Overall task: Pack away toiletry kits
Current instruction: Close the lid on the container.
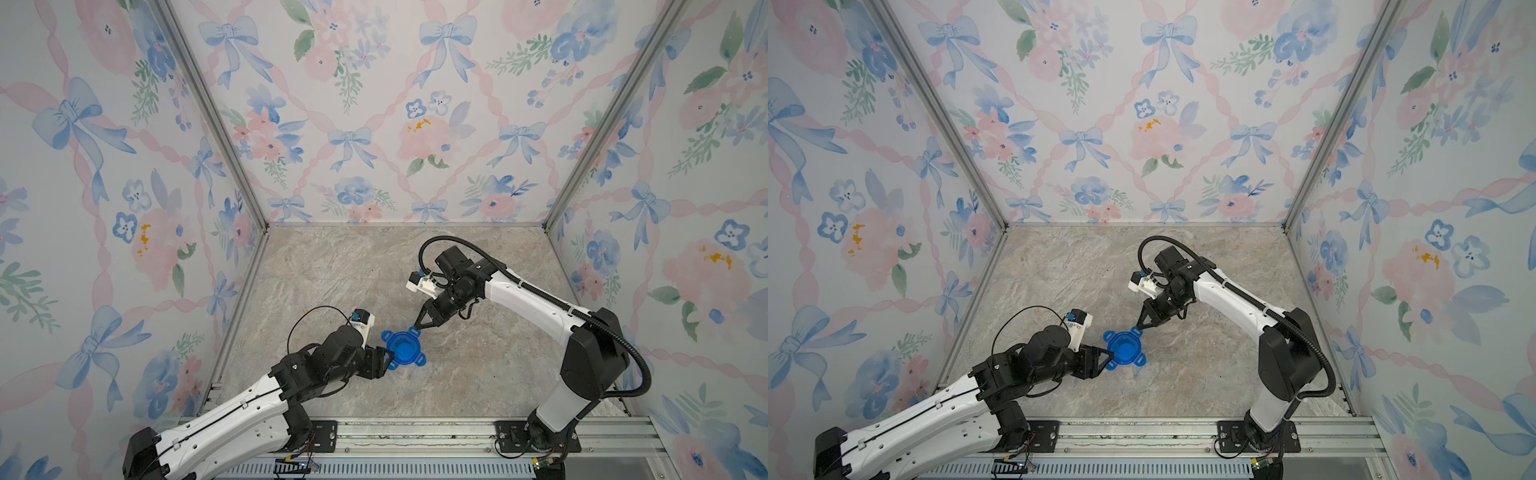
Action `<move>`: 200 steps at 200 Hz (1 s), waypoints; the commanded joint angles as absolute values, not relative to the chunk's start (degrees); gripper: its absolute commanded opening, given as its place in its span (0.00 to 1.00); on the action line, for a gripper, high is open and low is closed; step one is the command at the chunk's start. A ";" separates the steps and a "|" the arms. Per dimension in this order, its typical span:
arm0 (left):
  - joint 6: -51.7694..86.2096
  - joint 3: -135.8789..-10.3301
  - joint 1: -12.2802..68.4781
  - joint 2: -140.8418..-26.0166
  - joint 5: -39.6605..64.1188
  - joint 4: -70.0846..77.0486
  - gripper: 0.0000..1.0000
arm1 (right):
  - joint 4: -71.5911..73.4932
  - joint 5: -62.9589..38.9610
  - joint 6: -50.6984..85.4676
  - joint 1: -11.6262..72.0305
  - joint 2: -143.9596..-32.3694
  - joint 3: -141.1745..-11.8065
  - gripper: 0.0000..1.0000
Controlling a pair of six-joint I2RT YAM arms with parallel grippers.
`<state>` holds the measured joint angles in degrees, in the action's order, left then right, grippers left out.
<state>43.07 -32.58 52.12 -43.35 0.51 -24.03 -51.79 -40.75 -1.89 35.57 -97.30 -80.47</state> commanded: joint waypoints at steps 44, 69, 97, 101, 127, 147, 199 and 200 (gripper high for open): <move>42.02 -33.02 52.30 -44.29 1.36 -23.22 0.69 | -51.03 -41.66 -1.96 35.58 -96.49 -79.74 0.06; 42.12 -33.01 52.25 -44.61 1.73 -22.90 0.68 | -50.83 -41.78 -1.88 35.56 -96.10 -79.68 0.06; 41.77 -33.70 52.22 -45.54 1.71 -22.00 0.67 | -50.54 -41.89 -2.02 35.59 -95.92 -79.34 0.07; 41.67 -33.81 52.36 -45.83 1.74 -21.84 0.67 | -50.62 -41.85 -2.03 35.59 -96.02 -79.31 0.07; 41.82 -33.87 52.26 -48.03 1.91 -20.21 0.65 | -50.27 -41.89 -2.14 35.43 -95.58 -78.62 0.07; 42.06 -33.92 52.26 -49.70 2.18 -19.07 0.63 | -50.16 -41.92 -2.24 35.33 -95.30 -78.15 0.07; 41.61 -31.89 52.29 -50.35 2.76 -19.23 0.58 | -50.11 -41.96 -3.04 35.19 -95.10 -77.31 0.14; 41.59 -31.81 52.29 -50.31 2.74 -19.24 0.58 | -50.06 -41.94 -3.01 35.22 -95.10 -77.32 0.14</move>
